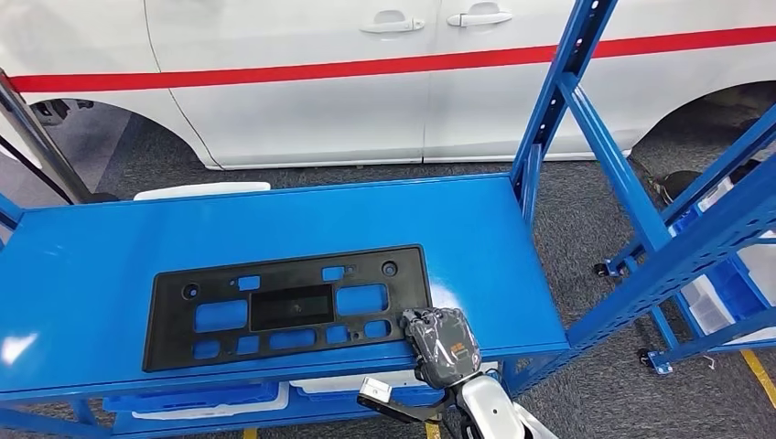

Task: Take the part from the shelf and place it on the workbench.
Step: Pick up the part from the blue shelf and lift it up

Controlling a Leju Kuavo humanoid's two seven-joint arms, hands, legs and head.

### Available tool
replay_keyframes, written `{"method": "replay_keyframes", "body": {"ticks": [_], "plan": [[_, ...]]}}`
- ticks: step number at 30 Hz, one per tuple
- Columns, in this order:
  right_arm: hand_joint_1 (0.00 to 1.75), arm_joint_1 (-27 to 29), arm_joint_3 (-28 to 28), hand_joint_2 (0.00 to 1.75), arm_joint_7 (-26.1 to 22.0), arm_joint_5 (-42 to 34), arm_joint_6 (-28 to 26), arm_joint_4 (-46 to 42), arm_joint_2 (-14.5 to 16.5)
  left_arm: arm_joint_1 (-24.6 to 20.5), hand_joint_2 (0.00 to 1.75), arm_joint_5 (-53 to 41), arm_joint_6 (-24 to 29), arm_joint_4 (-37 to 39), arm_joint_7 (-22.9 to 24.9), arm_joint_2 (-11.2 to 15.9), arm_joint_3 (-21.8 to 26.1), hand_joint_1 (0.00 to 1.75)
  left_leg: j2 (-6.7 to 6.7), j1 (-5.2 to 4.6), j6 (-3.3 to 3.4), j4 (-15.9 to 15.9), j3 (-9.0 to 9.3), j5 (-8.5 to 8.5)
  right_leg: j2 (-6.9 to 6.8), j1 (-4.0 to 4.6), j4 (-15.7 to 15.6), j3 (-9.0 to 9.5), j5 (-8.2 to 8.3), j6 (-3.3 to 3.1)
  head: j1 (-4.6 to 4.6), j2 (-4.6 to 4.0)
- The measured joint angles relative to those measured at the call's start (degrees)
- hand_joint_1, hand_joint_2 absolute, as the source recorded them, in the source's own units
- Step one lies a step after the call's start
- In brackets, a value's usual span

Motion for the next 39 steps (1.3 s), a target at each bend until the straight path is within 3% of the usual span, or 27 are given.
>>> {"method": "replay_keyframes", "body": {"ticks": [1,2,4,5,6,7,9,11,15,17,19,20,21,22,24,26,31,33,34,37,38,39], "plan": [[0.17,-0.1,0.0,1.75,0.0,0.0,0.0,0.0,0.0,0.0,0.00,0.0,0.0,0.0,0.0,0.0,0.0,0.00,0.01,0.09,-0.31,2.2,-0.92,-1.44,-0.06,-0.11,-0.2,0.07,0.11,-0.29,-0.01,0.00],[0.00,-0.1,0.0,1.75,0.0,0.0,0.0,0.0,0.0,0.0,0.00,0.0,0.0,0.0,0.0,0.0,0.0,0.00,0.02,0.19,-0.58,5.4,-2.37,-3.33,-0.12,-0.13,-0.2,0.07,0.14,-0.48,-0.01,0.00],[0.00,-0.2,0.0,1.75,0.2,0.9,-0.3,0.1,0.0,0.0,0.00,0.0,-0.2,0.0,0.0,0.0,0.1,0.00,0.03,0.28,-0.97,12.9,-5.80,-6.62,-0.22,-0.07,-0.2,-0.04,0.11,-0.63,-0.01,0.00],[0.00,-0.1,0.0,1.75,0.5,1.7,-0.5,0.2,0.0,0.0,0.00,0.0,-0.3,0.0,0.0,0.0,0.1,0.00,0.03,0.30,-1.05,14.8,-6.67,-6.88,-0.25,-0.04,-0.1,-0.05,0.09,-0.66,-0.01,0.00],[0.00,-0.1,0.1,1.75,0.9,2.7,-0.9,0.3,0.0,0.0,0.00,0.0,-0.4,0.0,0.0,0.0,0.1,0.00,0.03,0.30,-1.04,14.5,-6.54,-6.03,-0.24,-0.04,-0.1,-0.03,0.07,-0.67,-0.01,0.00],[0.00,-0.1,0.1,1.75,1.3,3.6,-1.3,0.4,0.0,0.0,0.00,0.0,-0.4,0.0,0.1,0.0,0.1,0.00,0.04,0.31,-0.94,12.0,-5.30,-4.21,-0.20,-0.04,0.0,0.05,0.04,-0.66,-0.02,0.00],[0.00,-0.2,0.2,1.75,2.0,5.0,-2.0,0.4,0.0,0.0,0.00,0.0,-0.5,0.0,0.2,0.0,0.1,0.00,0.04,0.22,-0.53,4.0,-1.47,-0.47,-0.10,0.07,0.1,0.23,-0.08,-0.48,-0.01,0.00],[0.00,-0.3,0.2,1.75,2.3,5.8,-2.4,0.4,0.1,0.0,0.00,-0.1,-0.5,0.0,0.2,0.0,0.1,0.00,0.00,0.03,-0.03,-0.7,0.66,0.82,-0.05,0.25,0.1,0.16,-0.11,-0.02,0.01,0.00],[0.00,-0.4,0.4,1.75,2.4,6.3,-2.5,0.4,0.2,0.0,0.00,-0.1,-0.7,0.0,0.2,-0.1,0.1,0.00,-0.01,0.23,1.25,-1.9,1.00,1.21,-0.02,0.29,0.8,-0.18,-0.62,1.17,0.02,0.00],[0.00,-0.5,0.4,1.75,2.4,6.4,-2.5,0.5,0.2,0.0,0.00,-0.1,-0.8,0.0,0.2,-0.1,0.1,0.00,0.12,0.43,1.86,-2.4,1.11,1.57,-0.01,0.19,5.5,-2.31,-3.54,1.60,0.03,0.00],[0.00,-0.5,0.4,1.75,2.4,6.5,-2.4,0.7,0.2,0.0,0.00,-0.1,-0.9,0.0,0.2,-0.2,0.1,0.00,0.15,0.37,2.04,-2.3,0.96,1.62,-0.03,0.08,13.0,-5.86,-6.88,1.90,0.02,0.00],[0.00,-0.5,0.4,1.75,2.4,6.6,-2.4,0.8,0.2,0.0,0.00,-0.1,-1.0,0.0,0.2,-0.2,0.1,0.00,0.15,0.34,2.06,-2.3,0.92,1.61,-0.04,-0.01,15.4,-7.02,-7.38,2.02,0.02,0.00],[0.00,-0.5,0.4,1.75,2.4,6.7,-2.4,0.9,0.2,0.0,0.00,-0.1,-1.1,0.0,0.2,-0.1,0.1,0.00,0.12,0.33,2.04,-2.2,0.92,1.57,-0.04,-0.10,15.7,-7.22,-6.73,2.08,0.02,0.00],[0.00,-0.5,0.5,1.75,2.4,6.8,-2.4,1.0,0.2,0.0,0.00,-0.1,-1.2,0.0,0.2,-0.2,0.1,0.00,0.08,0.34,1.98,-2.1,0.94,1.50,-0.05,-0.20,13.6,-6.26,-5.05,2.09,0.02,0.00],[0.00,-0.7,0.5,1.75,2.4,7.0,-2.4,1.1,0.2,0.0,0.00,-0.2,-1.4,0.0,0.2,-0.2,0.1,0.00,0.00,0.37,1.74,-1.7,1.00,1.25,-0.07,-0.34,6.1,-2.70,-1.10,1.95,0.03,0.00],[0.00,-0.8,0.5,1.75,2.4,7.0,-2.4,1.1,0.2,0.0,0.00,-0.3,-1.5,0.0,0.2,-0.3,0.1,0.00,-0.02,0.38,1.57,-1.5,1.00,1.09,-0.07,-0.39,1.9,-0.68,0.55,1.84,0.03,0.00],[0.00,-0.8,0.5,1.75,2.4,7.0,-2.4,1.1,0.2,0.0,0.00,-0.3,-1.5,0.0,0.2,-0.3,0.1,0.00,-0.02,0.34,1.48,-1.4,0.92,1.02,-0.06,-0.37,1.2,-0.47,0.16,1.77,0.05,0.00],[0.00,-0.9,0.5,1.75,2.4,7.1,-2.4,1.1,0.3,0.0,0.00,-0.3,-1.5,0.0,0.2,-0.3,0.1,0.00,-0.04,0.14,1.18,-1.2,0.67,0.90,-0.01,-0.23,0.8,-0.36,-0.15,1.51,0.02,0.00],[0.00,-1.0,0.5,1.75,2.4,7.1,-2.4,1.1,0.3,0.0,0.00,-0.3,-1.5,0.0,0.2,-0.3,0.1,0.00,-0.03,0.04,0.70,-0.9,0.63,0.82,0.01,-0.20,0.6,-0.30,-0.13,1.10,0.01,0.00],[0.00,-1.2,0.6,1.75,2.4,7.1,-2.3,1.3,0.6,-0.1,0.00,-0.2,-1.5,0.0,0.1,-0.2,0.2,0.00,0.10,0.20,-1.00,10.0,-4.09,-4.32,-0.21,-0.17,0.1,-0.17,0.10,-0.44,-0.04,0.00],[0.00,-1.3,0.6,1.75,2.4,7.1,-2.3,1.3,0.6,-0.1,0.00,-0.2,-1.5,0.0,0.0,-0.2,0.2,0.00,0.12,0.28,-1.11,12.3,-5.13,-5.04,-0.25,-0.13,0.1,-0.08,0.08,-0.62,-0.05,0.00],[0.00,-1.3,0.6,1.75,2.4,7.1,-2.2,1.4,0.7,-0.1,0.00,-0.2,-1.5,0.0,0.0,-0.2,0.2,0.00,0.12,0.27,-0.95,10.4,-4.21,-3.42,-0.22,-0.10,0.1,0.02,0.06,-0.60,-0.05,0.00]]}}
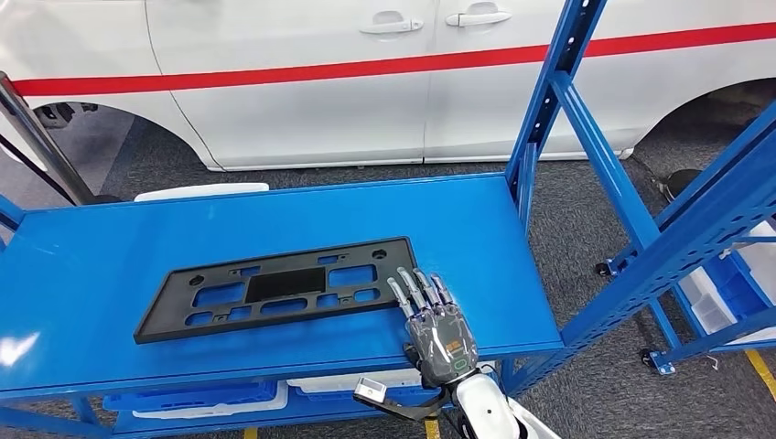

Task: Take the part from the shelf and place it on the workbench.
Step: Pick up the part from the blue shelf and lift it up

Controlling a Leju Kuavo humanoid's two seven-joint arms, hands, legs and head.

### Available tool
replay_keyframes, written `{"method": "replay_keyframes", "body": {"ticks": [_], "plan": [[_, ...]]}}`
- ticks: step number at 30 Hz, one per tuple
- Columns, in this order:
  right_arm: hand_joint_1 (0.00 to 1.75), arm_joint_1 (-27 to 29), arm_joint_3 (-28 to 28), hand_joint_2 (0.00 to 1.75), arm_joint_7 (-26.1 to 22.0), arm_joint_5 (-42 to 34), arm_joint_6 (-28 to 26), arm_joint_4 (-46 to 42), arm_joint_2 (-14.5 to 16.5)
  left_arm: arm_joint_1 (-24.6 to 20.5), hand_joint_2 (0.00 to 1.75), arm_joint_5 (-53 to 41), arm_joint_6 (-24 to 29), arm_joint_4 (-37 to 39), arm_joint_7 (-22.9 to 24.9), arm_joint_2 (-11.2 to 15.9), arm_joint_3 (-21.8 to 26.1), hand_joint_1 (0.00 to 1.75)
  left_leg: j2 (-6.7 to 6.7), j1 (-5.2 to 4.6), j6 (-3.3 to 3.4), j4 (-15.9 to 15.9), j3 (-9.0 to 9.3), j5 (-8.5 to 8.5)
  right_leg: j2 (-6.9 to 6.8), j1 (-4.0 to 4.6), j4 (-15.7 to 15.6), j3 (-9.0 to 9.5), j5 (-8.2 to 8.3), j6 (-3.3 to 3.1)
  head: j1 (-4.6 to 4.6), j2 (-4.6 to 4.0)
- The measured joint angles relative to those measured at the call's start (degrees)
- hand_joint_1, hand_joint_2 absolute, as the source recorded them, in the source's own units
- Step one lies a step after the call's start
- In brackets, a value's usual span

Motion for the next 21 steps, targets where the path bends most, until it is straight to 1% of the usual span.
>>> {"method": "replay_keyframes", "body": {"ticks": [1,2,3,4,5,6,7,8,9,11,12,13,14,15,16,17,18,19,20,21], "plan": [[0.00,-0.1,0.0,1.75,0.0,0.0,0.0,0.0,0.0,0.0,0.00,0.0,0.0,0.0,0.0,0.0,0.0,0.00,0.00,-0.02,0.26,-4.2,1.90,1.97,0.06,0.02,0.0,0.09,-0.03,0.06,0.01,0.00],[0.00,-0.1,0.0,1.75,0.0,0.0,0.0,0.0,0.1,0.0,0.00,0.0,0.0,0.0,0.0,0.0,0.0,0.00,-0.01,-0.10,0.51,-7.9,3.55,3.33,0.12,0.12,0.1,0.09,-0.07,0.20,0.01,0.00],[0.00,-0.2,0.0,1.75,0.0,0.0,0.1,0.0,0.1,0.1,0.00,0.0,-0.1,0.0,-0.1,0.0,0.0,0.00,-0.04,-0.19,0.76,-10.3,4.60,4.04,0.15,0.20,0.1,0.00,-0.05,0.42,0.02,0.00],[0.00,-0.2,0.0,1.75,0.0,0.0,0.1,0.0,0.2,0.1,0.00,0.0,-0.1,0.0,-0.1,0.0,0.0,0.00,-0.09,-0.30,1.00,-11.4,4.96,4.08,0.16,0.27,0.1,-0.14,0.01,0.69,0.02,0.00],[0.00,-0.3,0.0,1.75,0.0,0.0,0.1,0.0,0.2,0.1,0.00,0.0,-0.1,0.0,-0.2,0.0,0.0,0.00,-0.14,-0.40,1.23,-11.6,4.98,4.08,0.15,0.32,0.1,-0.24,0.09,1.00,0.02,0.00],[0.00,-0.3,0.0,1.75,0.0,0.0,0.1,0.1,0.2,0.1,0.00,0.0,-0.1,0.0,-0.2,0.0,0.0,0.00,-0.16,-0.26,1.58,-11.7,4.99,4.26,0.13,0.33,0.1,-0.28,0.10,1.34,0.02,0.00],[0.00,-0.3,0.0,1.75,0.0,0.0,0.1,0.1,0.2,0.1,0.00,0.0,-0.1,0.0,-0.2,0.0,0.0,0.00,-0.17,-0.14,1.93,-12.0,5.08,4.42,0.13,0.31,0.3,-0.38,-0.14,1.63,0.02,0.00],[0.00,-0.4,0.0,1.75,0.0,0.0,0.1,0.1,0.2,0.1,0.00,0.0,-0.1,0.0,-0.2,-0.1,0.0,0.00,-0.14,0.00,2.36,-12.3,5.19,4.52,0.14,0.30,1.5,-0.93,-0.93,1.89,0.04,0.00],[0.00,-0.5,0.0,1.75,0.0,0.0,0.1,0.1,0.2,0.1,0.00,0.0,-0.1,0.0,-0.2,-0.1,0.0,0.00,-0.12,0.15,2.79,-12.6,5.29,4.48,0.15,0.28,3.8,-2.04,-2.16,2.11,0.04,0.00],[0.00,-0.5,0.0,1.75,0.0,0.0,0.1,0.1,0.2,0.1,0.00,-0.1,-0.1,0.0,-0.4,-0.1,0.0,0.00,-0.01,0.06,3.32,-12.6,5.35,4.21,0.17,0.11,11.3,-5.90,-5.29,2.43,0.04,0.00],[0.00,-0.4,0.0,1.75,0.0,0.0,0.1,0.2,0.2,0.2,0.00,-0.1,-0.1,0.0,-0.5,-0.1,0.0,0.00,0.03,0.02,3.39,-12.6,5.44,4.15,0.16,0.02,14.5,-7.66,-6.13,2.57,0.04,0.00],[0.00,-0.4,0.0,1.75,0.0,0.0,0.1,0.3,0.2,0.2,0.00,-0.2,-0.1,0.0,-0.5,-0.1,0.0,0.00,0.07,0.00,3.35,-12.5,5.58,4.16,0.15,-0.06,16.2,-8.69,-6.13,2.66,0.04,0.00],[0.00,-0.3,0.0,1.75,0.0,0.0,0.1,0.4,0.2,0.2,0.00,-0.2,-0.1,0.0,-0.4,-0.1,0.0,0.00,0.06,0.00,3.25,-12.4,5.76,4.10,0.15,-0.13,15.5,-8.56,-5.05,2.67,0.04,0.00],[0.00,-0.4,0.0,1.75,0.0,0.0,0.2,0.4,0.2,0.2,0.00,-0.3,0.0,0.0,-0.3,-0.1,0.0,0.00,0.00,0.01,3.11,-12.3,5.99,3.96,0.14,-0.17,12.6,-7.33,-3.02,2.60,0.04,0.00],[0.00,-0.4,0.0,1.75,0.0,0.0,0.2,0.4,0.2,0.2,0.00,-0.3,0.0,0.0,-0.1,-0.1,0.0,0.00,-0.06,0.02,2.91,-12.2,6.19,3.72,0.14,-0.17,8.6,-5.56,-0.96,2.42,0.05,0.00],[0.00,-0.5,0.0,1.75,0.0,0.0,0.2,0.4,0.2,0.2,0.00,-0.4,-0.1,0.0,0.1,-0.2,0.0,0.00,-0.12,-0.10,2.63,-11.9,6.28,3.41,0.14,-0.06,4.9,-3.84,0.48,2.23,0.05,0.00],[0.00,-0.5,0.1,1.75,0.0,0.0,0.2,0.5,0.2,0.1,0.00,-0.4,-0.1,0.0,0.2,-0.2,0.0,0.00,-0.15,-0.19,2.32,-11.8,6.27,3.17,0.16,0.02,2.3,-2.64,1.23,2.01,0.05,0.00],[0.00,-0.6,0.1,1.75,0.0,0.0,0.3,0.5,0.2,0.1,0.00,-0.4,-0.1,0.0,0.3,-0.2,0.0,0.00,-0.16,-0.28,2.04,-11.7,6.19,3.00,0.22,0.13,1.1,-2.13,1.23,1.80,0.04,0.00],[0.00,-0.7,0.1,1.75,0.0,0.0,0.3,0.5,0.2,0.1,0.00,-0.4,-0.1,0.0,0.3,-0.2,0.0,0.00,-0.16,-0.34,1.72,-11.7,6.15,2.91,0.30,0.26,0.9,-2.03,0.99,1.59,0.03,0.00],[0.00,-0.7,0.2,1.75,0.0,0.0,0.3,0.4,0.2,0.1,0.00,-0.5,0.0,0.0,0.4,-0.2,0.0,0.00,-0.14,-0.31,1.43,-11.8,6.22,2.82,0.37,0.18,0.8,-2.00,0.94,1.31,0.01,0.00]]}}
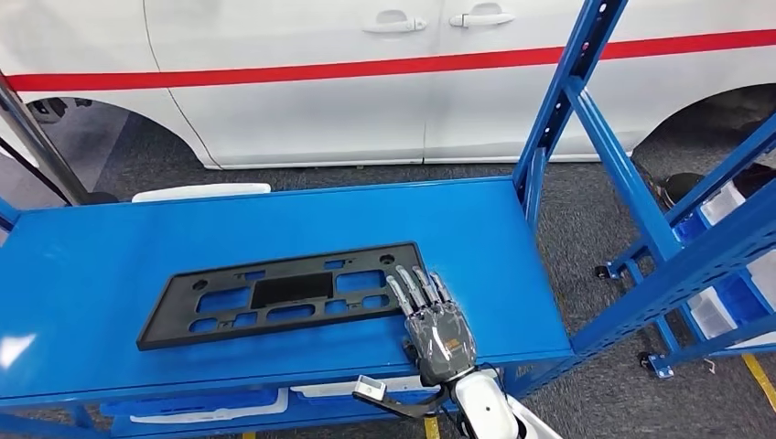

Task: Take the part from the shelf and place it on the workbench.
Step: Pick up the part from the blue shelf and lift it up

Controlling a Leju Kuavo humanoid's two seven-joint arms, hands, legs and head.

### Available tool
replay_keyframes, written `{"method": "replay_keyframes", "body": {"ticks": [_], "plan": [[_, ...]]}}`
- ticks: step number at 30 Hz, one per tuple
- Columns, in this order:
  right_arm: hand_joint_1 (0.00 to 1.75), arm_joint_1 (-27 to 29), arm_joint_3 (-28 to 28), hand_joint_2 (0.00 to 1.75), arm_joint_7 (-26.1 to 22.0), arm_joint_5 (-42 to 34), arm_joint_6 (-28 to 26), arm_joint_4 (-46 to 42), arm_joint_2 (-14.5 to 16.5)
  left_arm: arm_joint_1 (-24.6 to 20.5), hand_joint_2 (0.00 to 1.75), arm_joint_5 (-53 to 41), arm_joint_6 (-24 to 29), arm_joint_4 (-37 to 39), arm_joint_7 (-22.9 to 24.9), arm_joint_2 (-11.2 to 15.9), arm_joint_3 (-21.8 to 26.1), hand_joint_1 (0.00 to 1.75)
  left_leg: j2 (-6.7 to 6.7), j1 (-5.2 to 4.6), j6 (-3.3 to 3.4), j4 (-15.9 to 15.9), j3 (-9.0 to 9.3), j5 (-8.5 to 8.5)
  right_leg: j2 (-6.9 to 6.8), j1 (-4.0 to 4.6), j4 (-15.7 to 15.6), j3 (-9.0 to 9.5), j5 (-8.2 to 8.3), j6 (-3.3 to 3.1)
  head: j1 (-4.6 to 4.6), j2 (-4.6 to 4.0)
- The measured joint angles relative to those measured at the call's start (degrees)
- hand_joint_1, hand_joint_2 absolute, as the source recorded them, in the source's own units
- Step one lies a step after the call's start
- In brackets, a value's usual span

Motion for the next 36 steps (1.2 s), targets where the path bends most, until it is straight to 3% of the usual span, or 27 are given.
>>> {"method": "replay_keyframes", "body": {"ticks": [2,3,6,7,8,9,11,13,16,18,21,22,23,24,26,28,31,33,34,36], "plan": [[0.00,-0.1,0.0,1.75,0.0,0.0,0.0,0.0,0.0,-0.1,0.00,-0.1,0.1,0.0,0.0,0.0,0.0,0.00,0.04,0.12,-0.65,1.1,-0.21,-0.97,0.00,-0.15,-0.4,0.34,-0.05,-0.60,-0.01,0.00],[0.00,-0.1,0.1,1.75,0.0,-0.1,0.1,0.0,0.0,-0.1,0.00,-0.1,0.1,0.0,0.0,0.0,0.0,0.00,0.05,0.19,-0.95,3.1,-1.10,-2.22,-0.08,-0.27,-0.6,0.53,-0.08,-0.91,-0.02,0.00],[0.00,-0.1,0.1,1.75,0.0,-0.2,0.2,0.0,0.0,-0.1,0.00,-0.2,0.1,0.0,-0.1,0.1,0.0,0.00,0.08,0.35,-1.50,13.9,-6.63,-6.96,-0.33,-0.20,-0.6,0.69,-0.30,-1.42,-0.05,0.00],[0.00,-0.1,0.2,1.75,0.0,-0.2,0.2,0.0,0.0,-0.1,0.00,-0.2,0.1,0.0,-0.1,0.1,0.0,0.00,0.08,0.37,-1.56,16.0,-7.86,-7.20,-0.34,-0.17,-0.6,0.74,-0.35,-1.46,-0.05,0.00],[0.00,0.0,0.2,1.75,0.0,-0.2,0.2,0.0,0.0,-0.1,0.00,-0.2,0.2,0.0,-0.2,0.1,0.0,0.00,0.09,0.37,-1.55,16.0,-8.08,-6.31,-0.30,-0.17,-0.6,0.83,-0.39,-1.46,-0.05,0.00],[0.00,0.0,0.2,1.75,0.0,-0.2,0.3,0.0,0.0,-0.1,0.00,-0.2,0.2,0.0,-0.2,0.2,0.0,0.00,0.09,0.38,-1.46,13.6,-7.07,-4.32,-0.23,-0.17,-0.6,0.99,-0.45,-1.43,-0.05,0.00],[0.00,0.0,0.3,1.75,0.0,-0.2,0.3,0.0,0.0,-0.1,0.00,-0.2,0.1,0.0,-0.2,0.2,0.0,0.00,0.11,0.31,-1.07,5.6,-3.50,-0.20,-0.06,-0.08,-0.5,1.27,-0.61,-1.21,-0.05,0.00],[0.00,0.0,0.3,1.75,0.0,-0.2,0.3,0.0,0.0,-0.1,0.00,-0.2,0.1,0.0,-0.2,0.2,0.0,0.00,0.06,0.12,-0.56,0.9,-1.51,1.22,0.03,0.09,-0.5,1.17,-0.62,-0.75,-0.04,0.00],[0.00,-0.1,0.3,1.75,0.0,-0.2,0.3,0.0,0.0,0.0,0.00,-0.2,0.1,0.0,-0.2,0.1,0.0,0.00,-0.03,0.15,0.37,-0.1,-1.29,1.40,0.03,0.13,-0.6,1.12,-0.52,0.21,-0.03,0.00],[0.00,-0.1,0.3,1.75,0.0,-0.2,0.3,-0.1,0.0,0.1,0.00,-0.3,0.2,0.0,-0.2,0.1,0.0,0.00,0.05,0.44,1.15,-0.7,-0.96,1.83,-0.01,0.12,1.6,0.29,-2.10,0.74,-0.01,0.00],[0.00,0.0,0.3,1.75,0.0,-0.3,0.4,0.0,0.0,0.0,0.00,-0.3,0.2,0.0,-0.2,0.0,0.0,0.00,0.19,0.42,1.65,-0.9,-0.93,1.91,-0.05,-0.10,12.0,-4.62,-7.24,1.16,0.00,0.00],[0.00,0.1,0.3,1.75,0.0,-0.3,0.4,0.0,0.0,0.1,0.00,-0.3,0.2,0.0,-0.2,0.0,0.0,0.00,0.20,0.39,1.68,-0.8,-0.94,1.89,-0.05,-0.18,14.8,-6.01,-8.01,1.28,-0.01,0.00],[0.00,0.2,0.3,1.75,0.0,-0.4,0.5,0.0,-0.1,0.1,0.00,-0.3,0.2,0.0,-0.2,0.0,0.0,0.00,0.18,0.37,1.67,-0.8,-0.94,1.85,-0.06,-0.24,15.7,-6.55,-7.70,1.34,-0.01,0.00],[0.00,0.2,0.3,1.75,0.0,-0.4,0.5,0.0,-0.1,0.1,0.00,-0.3,0.2,0.0,-0.2,0.0,0.0,0.00,0.14,0.36,1.62,-0.7,-0.89,1.79,-0.07,-0.28,14.4,-5.95,-6.31,1.33,-0.01,0.00],[0.00,0.1,0.3,1.75,0.0,-0.6,0.6,0.0,-0.1,0.1,0.00,-0.3,0.2,0.0,-0.3,0.0,0.0,0.00,0.05,0.31,1.31,-0.4,-0.78,1.48,-0.11,-0.30,6.9,-2.34,-2.39,1.10,0.00,0.00],[0.00,0.1,0.3,1.75,-0.1,-1.0,0.6,0.0,-0.1,0.0,0.00,-0.3,0.2,0.0,-0.3,0.0,0.0,0.00,-0.01,0.11,0.78,0.1,-0.92,1.05,-0.10,-0.14,0.9,0.47,-0.66,0.67,-0.02,0.00],[0.00,0.0,0.4,1.75,-0.2,-1.4,0.6,-0.1,-0.1,0.0,0.00,-0.3,0.2,0.0,-0.5,0.1,0.1,0.00,0.03,0.08,-0.21,0.1,-1.03,0.36,0.08,-0.03,-0.4,1.08,-1.12,-0.26,-0.03,0.01],[0.00,0.0,0.4,1.75,-0.2,-1.6,0.7,-0.2,-0.1,-0.1,0.00,-0.3,0.2,0.0,-0.8,0.1,0.1,0.00,0.10,0.20,-0.92,2.1,-1.71,-1.08,-0.02,-0.18,-0.8,1.82,-1.36,-1.08,-0.07,0.01],[0.00,0.0,0.4,1.75,-0.3,-1.8,0.7,-0.2,-0.1,-0.1,0.00,-0.3,0.2,0.0,-0.9,0.1,0.1,0.00,0.13,0.28,-1.19,4.8,-2.91,-2.41,-0.17,-0.26,-1.0,2.25,-1.36,-1.40,-0.09,0.01],[0.00,0.0,0.4,1.75,-0.5,-2.1,0.9,-0.2,-0.1,0.0,0.00,-0.3,0.3,0.0,-1.0,0.1,0.2,0.00,0.16,0.36,-1.46,12.2,-6.98,-5.43,-0.44,-0.14,-0.9,2.62,-1.47,-1.72,-0.13,0.00]]}}
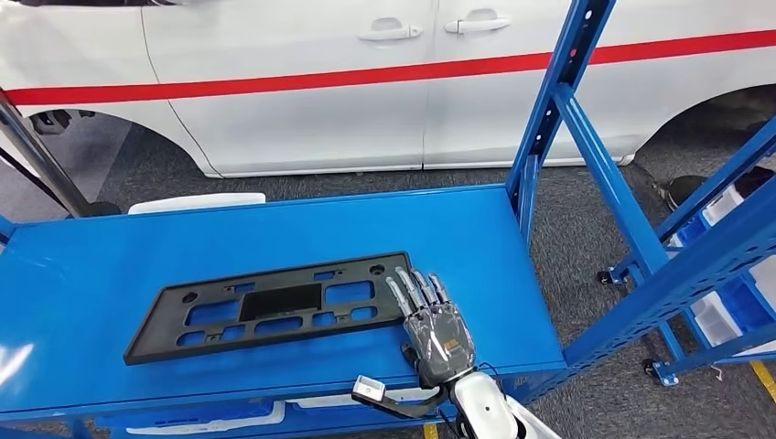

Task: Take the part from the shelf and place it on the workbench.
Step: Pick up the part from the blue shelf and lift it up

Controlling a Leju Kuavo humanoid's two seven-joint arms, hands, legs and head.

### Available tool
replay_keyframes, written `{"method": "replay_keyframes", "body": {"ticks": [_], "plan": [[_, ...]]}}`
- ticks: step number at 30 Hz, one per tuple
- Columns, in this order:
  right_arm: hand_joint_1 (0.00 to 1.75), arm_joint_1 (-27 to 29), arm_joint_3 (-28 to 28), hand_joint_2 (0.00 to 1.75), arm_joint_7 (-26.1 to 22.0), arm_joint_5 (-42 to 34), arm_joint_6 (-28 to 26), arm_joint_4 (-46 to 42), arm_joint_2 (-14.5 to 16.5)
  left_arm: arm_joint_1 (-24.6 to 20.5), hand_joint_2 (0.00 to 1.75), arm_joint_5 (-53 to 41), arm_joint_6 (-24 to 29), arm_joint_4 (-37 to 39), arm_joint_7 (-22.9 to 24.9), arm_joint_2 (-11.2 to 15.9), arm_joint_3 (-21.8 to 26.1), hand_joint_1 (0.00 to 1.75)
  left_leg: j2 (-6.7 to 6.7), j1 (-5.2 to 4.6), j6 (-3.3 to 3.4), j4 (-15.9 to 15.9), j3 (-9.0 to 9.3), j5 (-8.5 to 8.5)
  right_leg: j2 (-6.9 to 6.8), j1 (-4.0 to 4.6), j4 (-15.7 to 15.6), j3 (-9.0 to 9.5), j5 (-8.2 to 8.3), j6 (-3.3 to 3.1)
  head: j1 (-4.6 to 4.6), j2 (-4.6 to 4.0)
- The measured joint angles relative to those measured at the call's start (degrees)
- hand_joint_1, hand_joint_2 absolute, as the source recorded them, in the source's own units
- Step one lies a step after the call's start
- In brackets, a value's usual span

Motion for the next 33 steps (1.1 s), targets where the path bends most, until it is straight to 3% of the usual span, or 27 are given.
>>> {"method": "replay_keyframes", "body": {"ticks": [1,2,3,5,7,9,12,13,15,16,17,18,20,22,26,28,31,32,33], "plan": [[0.00,0.0,0.0,1.75,-0.1,-0.1,0.0,0.0,0.0,0.0,0.00,0.0,0.0,0.0,0.0,0.0,0.0,0.00,0.00,0.01,-0.04,2.9,-1.79,-0.65,0.01,0.07,0.0,0.10,-0.12,-0.05,0.01,0.00],[0.00,0.0,0.0,1.75,-0.2,-0.2,0.1,0.0,0.0,0.0,0.00,0.0,0.0,0.0,0.1,0.0,0.1,0.00,0.00,0.01,0.00,4.1,-2.76,-0.21,0.07,0.12,0.0,0.21,-0.26,-0.07,-0.01,0.00],[0.00,0.0,0.0,1.75,-0.3,-0.3,0.1,0.0,0.0,0.0,0.00,0.0,0.1,0.0,0.1,0.0,0.1,0.00,0.00,0.00,0.14,3.0,-2.59,1.44,0.16,0.16,0.1,0.43,-0.45,-0.05,-0.01,0.00],[0.00,-0.1,0.0,1.75,-0.4,-0.4,0.2,0.0,0.0,0.0,0.00,0.0,0.1,0.0,0.2,0.1,0.2,0.00,-0.01,-0.10,0.79,-4.1,0.22,6.23,0.35,0.24,0.0,1.05,-0.92,0.09,0.01,0.00],[0.00,-0.1,0.0,1.75,-0.5,-0.6,0.2,0.0,0.0,0.0,0.00,0.0,0.1,0.0,0.2,0.1,0.3,0.00,-0.01,-0.42,1.50,-10.1,2.75,8.67,0.46,0.41,0.1,1.23,-1.28,0.47,0.01,0.00],[0.00,-0.2,0.0,1.75,-0.5,-0.7,0.2,0.0,0.0,0.1,0.00,0.0,0.2,0.0,0.3,0.1,0.5,0.00,-0.06,-0.70,1.87,-11.4,3.28,8.54,0.43,0.46,0.0,1.07,-1.40,1.01,0.01,0.00],[0.00,-0.3,0.0,1.75,-0.6,-0.7,0.2,0.0,0.0,0.1,0.00,0.0,0.2,0.0,0.3,0.1,0.6,0.00,-0.06,-0.25,2.51,-12.7,4.03,8.73,0.29,0.51,1.0,0.96,-2.42,1.89,0.06,0.00],[0.00,-0.4,0.0,1.75,-0.6,-0.7,0.2,0.0,0.0,0.1,0.00,0.0,0.2,0.0,0.3,0.0,0.6,0.00,-0.01,-0.06,2.76,-13.0,4.35,8.82,0.28,0.50,3.1,0.05,-3.66,2.12,0.09,0.00],[0.00,-0.4,0.0,1.75,-0.6,-0.7,0.2,0.1,0.0,0.1,0.00,0.0,0.2,0.0,0.3,0.0,0.7,0.00,0.06,-0.04,3.09,-13.2,4.53,8.72,0.29,0.25,10.2,-3.65,-6.95,2.45,0.12,0.00],[0.00,-0.3,0.0,1.75,-0.6,-0.7,0.2,0.1,0.0,0.1,0.00,0.0,0.2,0.0,0.3,-0.1,0.7,0.00,0.06,-0.06,3.17,-13.1,4.54,8.63,0.28,0.13,13.6,-5.62,-8.01,2.60,0.10,0.00],[0.00,-0.2,0.0,1.75,-0.6,-0.7,0.2,0.2,-0.1,0.1,0.00,0.0,0.2,0.0,0.3,-0.1,0.7,0.00,0.04,-0.08,3.17,-13.0,4.58,8.53,0.27,0.03,15.5,-6.85,-8.04,2.71,0.10,0.00],[0.00,-0.2,0.0,1.75,-0.6,-0.7,0.2,0.2,-0.1,0.1,0.00,0.0,0.2,0.0,0.3,-0.1,0.7,0.00,0.01,-0.08,3.13,-13.0,4.67,8.40,0.27,-0.07,15.1,-6.99,-6.89,2.77,0.11,0.00],[0.00,-0.2,0.0,1.75,-0.6,-0.8,0.2,0.3,-0.2,0.1,0.00,0.0,0.2,0.0,0.2,-0.1,0.7,0.00,-0.06,-0.03,2.85,-12.6,4.93,8.00,0.24,-0.21,8.4,-4.29,-2.59,2.71,0.11,0.00],[0.00,-0.4,0.0,1.75,-0.7,-0.9,0.3,0.3,-0.2,0.1,0.00,0.0,0.1,0.0,0.2,-0.1,0.7,0.00,-0.12,-0.20,2.33,-12.0,4.87,7.52,0.25,-0.12,2.2,-1.56,-0.16,2.41,0.10,0.00],[1.74,-0.4,0.0,1.75,-0.8,-1.1,0.4,0.3,-0.2,0.0,0.00,-0.1,-0.1,0.0,0.1,-0.1,0.8,0.00,-0.13,-0.22,1.19,-11.7,4.82,7.14,0.41,0.12,0.8,-1.02,-0.06,1.34,0.09,0.00],[1.75,-0.5,0.0,1.75,-0.8,-1.2,0.5,0.3,-0.2,0.0,0.00,-0.1,-0.1,0.0,0.1,-0.1,0.8,0.00,-0.11,-0.10,0.59,-9.4,3.97,5.39,0.30,-0.07,0.5,-0.78,0.09,0.66,0.07,0.00],[1.75,-0.5,0.0,1.75,-0.9,-1.6,0.8,0.3,-0.2,0.0,0.00,-0.1,-0.2,0.0,-0.1,-0.1,0.9,0.00,-0.09,0.03,0.01,0.9,-0.68,0.26,0.10,-0.03,0.4,-0.78,0.11,0.18,0.03,0.00],[1.75,-0.4,0.0,1.75,-1.0,-1.8,0.9,0.3,-0.3,0.0,0.00,-0.1,-0.2,0.0,-0.1,-0.1,0.9,0.00,-0.09,0.04,-0.05,3.5,-1.89,-0.41,0.07,0.02,0.4,-0.77,0.09,0.16,0.04,0.00],[1.75,-0.4,0.0,1.75,-1.1,-2.0,0.9,0.4,-0.3,0.0,0.00,-0.1,-0.3,0.0,-0.1,-0.1,0.9,0.00,-0.09,0.04,-0.02,4.0,-2.17,0.04,0.08,0.06,0.4,-0.72,0.07,0.13,0.03,0.00]]}}
